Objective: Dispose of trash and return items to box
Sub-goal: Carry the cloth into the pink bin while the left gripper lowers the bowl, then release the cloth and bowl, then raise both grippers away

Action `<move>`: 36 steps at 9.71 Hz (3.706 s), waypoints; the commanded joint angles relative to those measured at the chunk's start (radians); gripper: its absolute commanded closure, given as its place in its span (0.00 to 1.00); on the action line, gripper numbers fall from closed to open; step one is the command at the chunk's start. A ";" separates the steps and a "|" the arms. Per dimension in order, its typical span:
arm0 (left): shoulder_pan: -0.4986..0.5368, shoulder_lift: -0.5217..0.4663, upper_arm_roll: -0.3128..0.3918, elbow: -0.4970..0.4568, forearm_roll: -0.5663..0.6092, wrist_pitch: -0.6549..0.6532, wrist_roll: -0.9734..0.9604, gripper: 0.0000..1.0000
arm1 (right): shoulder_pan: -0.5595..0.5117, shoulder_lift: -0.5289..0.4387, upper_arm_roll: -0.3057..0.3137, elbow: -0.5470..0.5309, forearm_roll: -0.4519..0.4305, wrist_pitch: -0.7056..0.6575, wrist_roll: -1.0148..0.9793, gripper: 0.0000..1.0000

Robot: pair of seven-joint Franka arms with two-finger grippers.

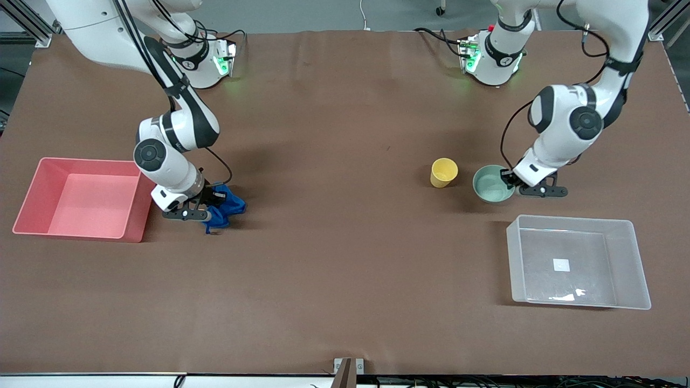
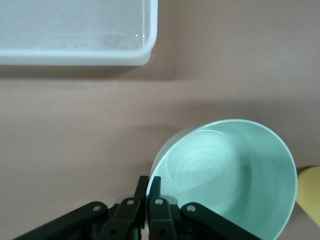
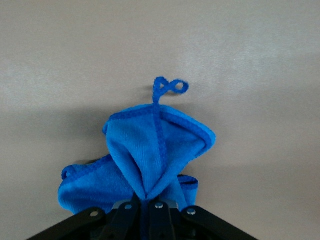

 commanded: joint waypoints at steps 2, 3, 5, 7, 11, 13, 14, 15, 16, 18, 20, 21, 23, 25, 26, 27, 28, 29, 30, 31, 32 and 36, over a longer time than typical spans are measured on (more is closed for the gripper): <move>0.000 -0.016 0.048 0.227 -0.067 -0.243 0.024 1.00 | -0.063 -0.156 0.005 0.159 0.033 -0.372 0.008 0.99; 0.000 0.016 0.088 0.324 -0.069 -0.294 0.039 1.00 | -0.088 -0.201 -0.010 0.221 0.045 -0.498 -0.036 0.99; -0.002 0.153 0.143 0.527 -0.073 -0.343 0.085 1.00 | -0.096 -0.237 -0.204 0.255 0.047 -0.591 -0.345 0.99; 0.001 0.302 0.177 0.704 -0.073 -0.359 0.116 1.00 | -0.100 -0.228 -0.365 0.249 0.064 -0.590 -0.600 0.99; 0.001 0.583 0.255 0.906 -0.168 -0.345 0.222 1.00 | -0.114 -0.165 -0.446 0.197 0.097 -0.498 -0.729 0.99; 0.004 0.649 0.258 0.920 -0.185 -0.325 0.231 1.00 | -0.128 -0.126 -0.447 0.155 0.099 -0.403 -0.739 0.98; 0.010 0.671 0.258 0.920 -0.185 -0.302 0.231 1.00 | -0.143 -0.117 -0.461 0.155 0.099 -0.401 -0.799 0.98; 0.012 0.694 0.258 0.920 -0.191 -0.267 0.231 1.00 | -0.143 -0.097 -0.496 0.154 0.101 -0.378 -0.848 0.98; 0.012 0.714 0.258 0.920 -0.193 -0.221 0.226 0.99 | -0.142 -0.076 -0.499 0.142 0.125 -0.337 -0.867 0.97; 0.012 0.737 0.258 0.921 -0.214 -0.201 0.229 0.99 | -0.131 -0.036 -0.498 0.125 0.148 -0.275 -0.868 0.56; 0.013 0.737 0.260 0.921 -0.211 -0.196 0.210 0.69 | -0.117 -0.036 -0.498 0.129 0.162 -0.266 -0.867 0.00; 0.021 0.734 0.261 0.921 -0.208 -0.196 0.226 0.33 | -0.104 -0.075 -0.487 0.152 0.160 -0.289 -0.855 0.00; 0.017 0.659 0.260 0.920 -0.202 -0.198 0.220 0.00 | -0.091 -0.117 -0.460 0.314 0.142 -0.478 -0.791 0.00; 0.017 0.526 0.252 0.891 -0.194 -0.219 0.234 0.00 | -0.090 -0.160 -0.420 0.459 0.127 -0.644 -0.702 0.00; 0.012 0.422 0.248 0.824 -0.179 -0.248 0.233 0.00 | -0.091 -0.178 -0.376 0.514 0.115 -0.724 -0.622 0.00; 0.013 0.292 0.210 0.715 -0.150 -0.267 0.225 0.00 | -0.091 -0.200 -0.334 0.575 0.082 -0.825 -0.524 0.00; 0.013 0.169 0.179 0.608 -0.109 -0.273 0.216 0.00 | -0.093 -0.239 -0.296 0.594 0.081 -0.868 -0.461 0.00; 0.016 0.046 0.134 0.502 -0.081 -0.322 0.191 0.00 | -0.096 -0.297 -0.264 0.591 0.081 -0.887 -0.407 0.00; 0.019 -0.054 0.102 0.413 -0.066 -0.354 0.158 0.00 | -0.093 -0.344 -0.257 0.593 0.082 -0.904 -0.387 0.00; 0.021 -0.144 0.055 0.312 -0.066 -0.356 0.113 0.00 | -0.091 -0.373 -0.257 0.594 0.090 -0.921 -0.384 0.00; 0.023 -0.207 0.009 0.233 -0.066 -0.356 0.064 0.00 | -0.090 -0.393 -0.254 0.600 0.097 -0.989 -0.294 0.00; 0.023 -0.282 -0.154 0.040 -0.066 -0.339 -0.011 0.03 | -0.099 -0.359 -0.236 0.748 0.094 -1.061 -0.264 0.00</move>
